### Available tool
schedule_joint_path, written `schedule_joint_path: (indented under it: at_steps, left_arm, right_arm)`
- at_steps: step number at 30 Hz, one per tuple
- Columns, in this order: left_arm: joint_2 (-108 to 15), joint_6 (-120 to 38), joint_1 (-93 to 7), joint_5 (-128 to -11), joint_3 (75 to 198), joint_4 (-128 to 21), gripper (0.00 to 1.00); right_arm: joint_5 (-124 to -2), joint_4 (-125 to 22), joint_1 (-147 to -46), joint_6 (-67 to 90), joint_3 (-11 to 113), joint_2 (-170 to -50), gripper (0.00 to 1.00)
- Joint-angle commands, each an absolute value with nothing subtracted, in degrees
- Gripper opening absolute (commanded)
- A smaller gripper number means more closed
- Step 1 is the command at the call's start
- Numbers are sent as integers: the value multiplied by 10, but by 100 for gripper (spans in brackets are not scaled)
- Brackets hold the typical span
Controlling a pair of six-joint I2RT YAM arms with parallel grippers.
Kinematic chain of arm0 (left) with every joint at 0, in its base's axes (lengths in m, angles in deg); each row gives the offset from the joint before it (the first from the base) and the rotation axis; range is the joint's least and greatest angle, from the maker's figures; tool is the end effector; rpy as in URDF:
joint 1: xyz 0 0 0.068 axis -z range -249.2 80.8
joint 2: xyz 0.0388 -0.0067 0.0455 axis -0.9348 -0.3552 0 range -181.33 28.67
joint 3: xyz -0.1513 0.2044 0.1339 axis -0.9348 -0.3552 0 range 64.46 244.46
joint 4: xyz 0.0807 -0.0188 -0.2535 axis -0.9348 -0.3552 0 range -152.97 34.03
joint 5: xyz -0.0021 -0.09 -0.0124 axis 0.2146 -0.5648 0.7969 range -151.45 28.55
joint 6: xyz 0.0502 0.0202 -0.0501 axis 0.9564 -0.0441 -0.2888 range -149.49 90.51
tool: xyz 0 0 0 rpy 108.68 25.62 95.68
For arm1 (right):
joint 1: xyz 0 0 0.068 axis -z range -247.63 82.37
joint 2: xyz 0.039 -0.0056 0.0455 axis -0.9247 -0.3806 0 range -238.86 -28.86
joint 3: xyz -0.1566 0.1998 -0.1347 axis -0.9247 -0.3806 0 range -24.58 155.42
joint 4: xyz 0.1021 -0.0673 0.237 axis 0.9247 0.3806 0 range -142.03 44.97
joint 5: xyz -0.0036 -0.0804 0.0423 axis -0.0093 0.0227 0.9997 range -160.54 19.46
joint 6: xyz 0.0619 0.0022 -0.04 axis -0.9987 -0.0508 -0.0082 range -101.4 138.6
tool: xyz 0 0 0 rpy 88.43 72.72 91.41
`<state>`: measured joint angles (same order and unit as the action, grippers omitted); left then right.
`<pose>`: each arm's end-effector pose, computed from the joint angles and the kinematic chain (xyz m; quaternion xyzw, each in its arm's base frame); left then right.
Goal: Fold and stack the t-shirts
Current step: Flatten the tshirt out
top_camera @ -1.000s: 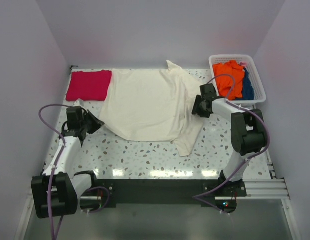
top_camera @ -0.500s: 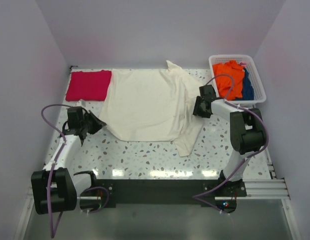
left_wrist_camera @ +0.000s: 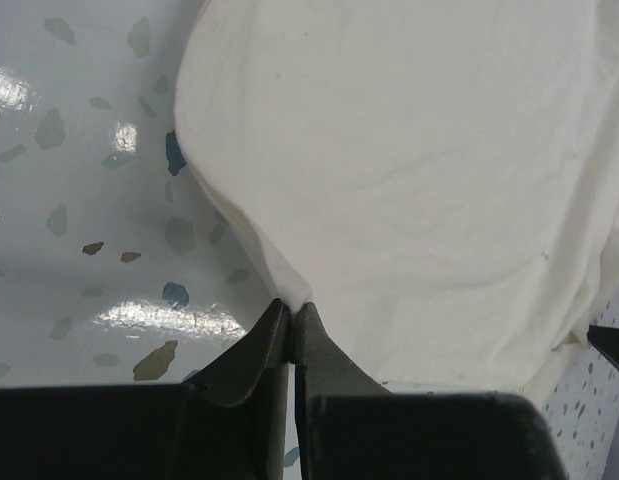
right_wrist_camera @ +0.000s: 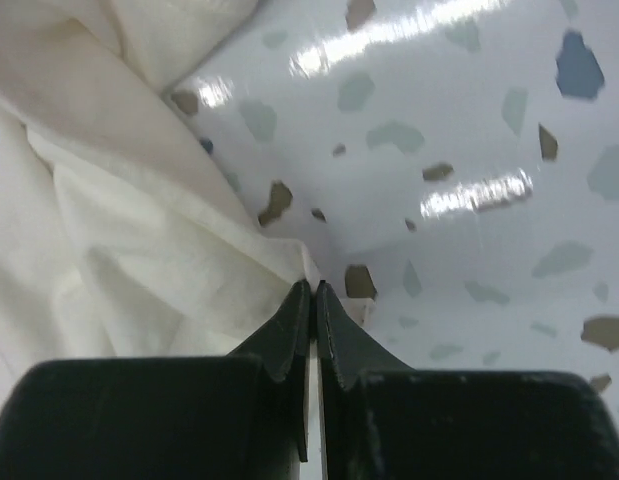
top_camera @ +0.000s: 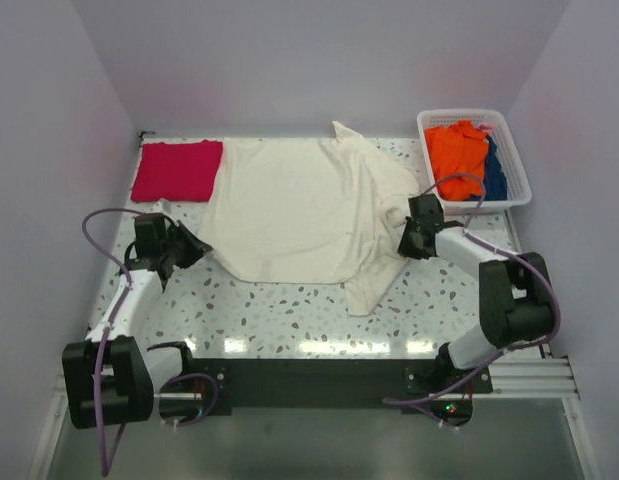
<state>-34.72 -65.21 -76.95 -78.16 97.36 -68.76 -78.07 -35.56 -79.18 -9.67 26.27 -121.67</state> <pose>0.2384 0.0145 0.1964 -0.2829 0.8651 -0.2243 0.3483 0.3257 0.0584 0.1542 0.1573 0.9474 0.0330 0.2767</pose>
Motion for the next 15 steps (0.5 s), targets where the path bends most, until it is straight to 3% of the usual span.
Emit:
schedule_joint_path:
  at_steps: [1, 15]
  left_arm:
    - [-334, -639, -774, -780, 973, -674, 0]
    - [-313, -649, -773, -699, 993, -734, 0]
  right_arm:
    - [-778, -320, -793, -137, 207, -1132, 0]
    - [-770, -147, -793, -234, 98, -831, 0]
